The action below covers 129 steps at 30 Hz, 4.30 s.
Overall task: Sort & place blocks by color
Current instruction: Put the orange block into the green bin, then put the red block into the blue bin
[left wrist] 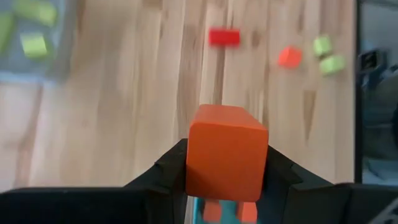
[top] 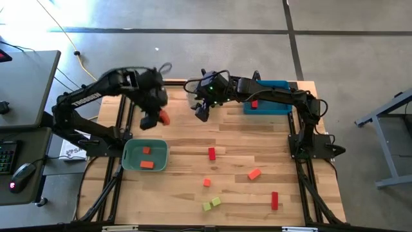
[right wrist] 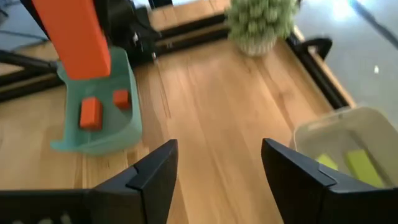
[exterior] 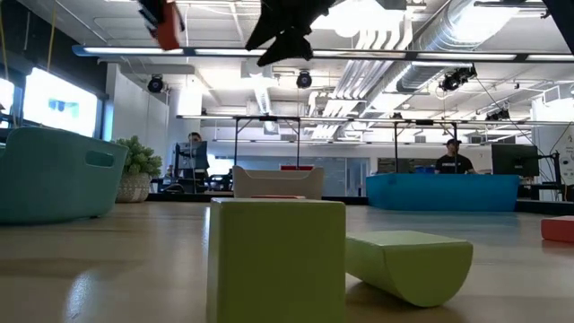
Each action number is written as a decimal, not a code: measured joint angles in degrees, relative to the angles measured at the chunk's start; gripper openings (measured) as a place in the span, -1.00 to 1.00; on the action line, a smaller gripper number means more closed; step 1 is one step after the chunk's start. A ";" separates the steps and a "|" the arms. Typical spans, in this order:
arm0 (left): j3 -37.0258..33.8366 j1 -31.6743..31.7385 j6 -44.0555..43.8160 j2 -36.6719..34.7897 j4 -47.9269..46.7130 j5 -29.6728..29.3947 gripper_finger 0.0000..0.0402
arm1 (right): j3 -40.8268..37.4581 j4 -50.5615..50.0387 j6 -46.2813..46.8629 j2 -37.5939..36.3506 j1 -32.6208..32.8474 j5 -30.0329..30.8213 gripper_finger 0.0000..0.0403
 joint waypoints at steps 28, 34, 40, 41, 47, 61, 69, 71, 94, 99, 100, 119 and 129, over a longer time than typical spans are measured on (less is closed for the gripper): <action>-34.25 -21.55 -29.04 -7.48 13.98 -3.50 -0.43 | -0.13 -15.73 11.89 0.02 6.94 -0.22 0.09; -36.19 -23.44 -31.65 -7.48 14.87 -7.22 -0.42 | -0.17 -19.14 17.41 0.02 9.08 0.42 0.09; -36.80 -23.75 -31.06 -7.48 14.86 -7.51 -0.42 | -0.17 -19.38 25.05 0.02 11.17 5.71 0.09; -36.80 -23.75 -30.78 -7.48 14.86 -7.52 -0.42 | -0.17 -19.38 26.86 0.02 11.45 6.65 0.09; -36.80 -23.75 -27.38 -7.48 14.82 -8.04 -0.41 | -0.17 -19.39 36.59 0.02 12.78 9.91 0.09; -36.80 -23.73 -21.69 -7.46 14.77 -8.59 0.14 | -0.22 -20.54 53.08 5.13 15.74 13.07 0.09; -36.80 -23.73 -22.60 -7.46 14.71 -8.56 0.19 | -0.22 -23.97 60.64 8.58 17.26 13.08 0.09; -36.80 -23.73 -22.59 -7.45 14.71 -8.56 0.19 | -0.22 -24.10 62.06 9.62 17.55 13.09 0.09; -36.80 -23.72 -22.58 -7.46 14.93 -8.56 0.19 | -0.22 -24.65 67.85 20.89 18.43 7.63 0.09; -36.80 -23.73 -22.58 -7.46 14.97 -8.56 0.19 | -0.22 -24.55 67.87 23.12 18.40 6.23 0.09; -36.80 -23.73 -22.57 -7.46 14.97 -8.56 0.19 | -0.22 -24.34 67.86 23.65 18.43 5.75 0.09; -36.80 -23.72 -20.62 -7.43 15.00 -8.56 0.19 | -0.01 -23.65 63.12 25.78 18.38 1.95 -0.50; -36.80 -23.71 -20.62 -7.43 15.12 -8.87 0.19 | -0.33 -28.55 61.65 20.20 18.43 8.75 -0.50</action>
